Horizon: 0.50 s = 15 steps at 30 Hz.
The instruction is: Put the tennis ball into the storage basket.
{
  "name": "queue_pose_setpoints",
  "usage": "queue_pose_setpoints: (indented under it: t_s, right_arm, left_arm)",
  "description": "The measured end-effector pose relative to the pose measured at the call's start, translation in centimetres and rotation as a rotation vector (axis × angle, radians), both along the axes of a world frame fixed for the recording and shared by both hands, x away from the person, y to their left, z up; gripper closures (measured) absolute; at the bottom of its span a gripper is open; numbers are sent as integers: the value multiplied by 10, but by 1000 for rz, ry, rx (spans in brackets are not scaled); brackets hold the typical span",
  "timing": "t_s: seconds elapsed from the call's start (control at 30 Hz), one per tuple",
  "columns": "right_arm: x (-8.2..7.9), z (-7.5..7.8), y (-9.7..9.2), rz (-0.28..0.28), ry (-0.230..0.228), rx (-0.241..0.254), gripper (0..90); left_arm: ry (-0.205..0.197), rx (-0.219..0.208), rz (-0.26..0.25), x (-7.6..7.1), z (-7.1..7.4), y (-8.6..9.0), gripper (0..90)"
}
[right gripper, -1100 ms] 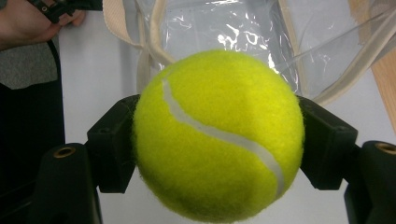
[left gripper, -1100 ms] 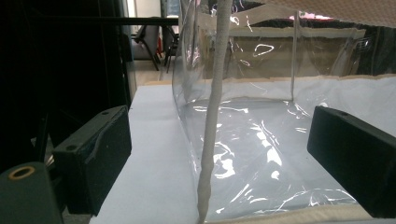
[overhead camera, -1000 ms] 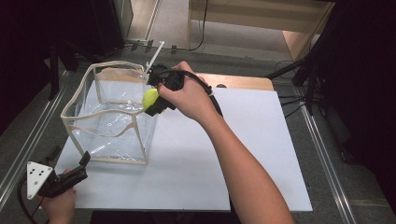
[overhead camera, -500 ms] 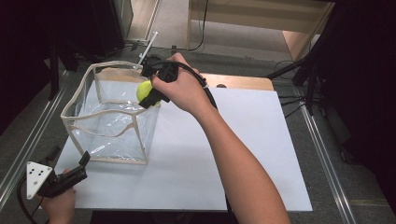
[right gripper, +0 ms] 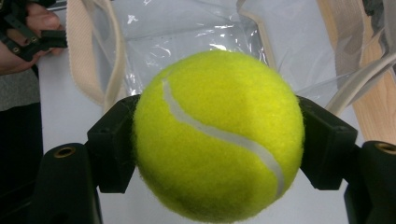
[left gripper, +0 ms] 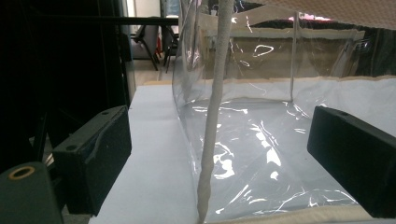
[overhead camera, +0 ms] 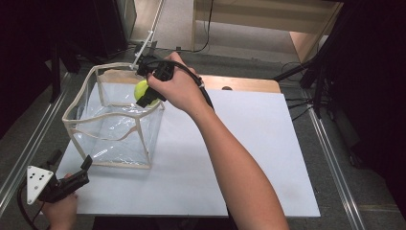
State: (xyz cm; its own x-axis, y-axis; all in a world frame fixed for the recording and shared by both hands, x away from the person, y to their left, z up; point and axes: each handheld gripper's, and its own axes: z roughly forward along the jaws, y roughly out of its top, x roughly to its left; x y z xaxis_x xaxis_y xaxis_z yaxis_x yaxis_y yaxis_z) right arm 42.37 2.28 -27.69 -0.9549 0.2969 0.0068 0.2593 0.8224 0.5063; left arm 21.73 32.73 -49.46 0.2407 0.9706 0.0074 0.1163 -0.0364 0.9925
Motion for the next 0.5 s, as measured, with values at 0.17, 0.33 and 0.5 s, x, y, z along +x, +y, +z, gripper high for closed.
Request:
queue_pose_setpoints:
  t_s: [0.17,0.33,0.5]
  right_arm:
    - [6,-5,7,-6,7,-4,240]
    - [12,-13,13,-5,16,-19,240]
    - [18,-22,16,-9,18,-32,240]
  left_arm:
    - [-2,-8,-1,0,0,0,68]
    - [0,-9,1,0,0,0,68]
    - [0,-9,0,0,0,0,68]
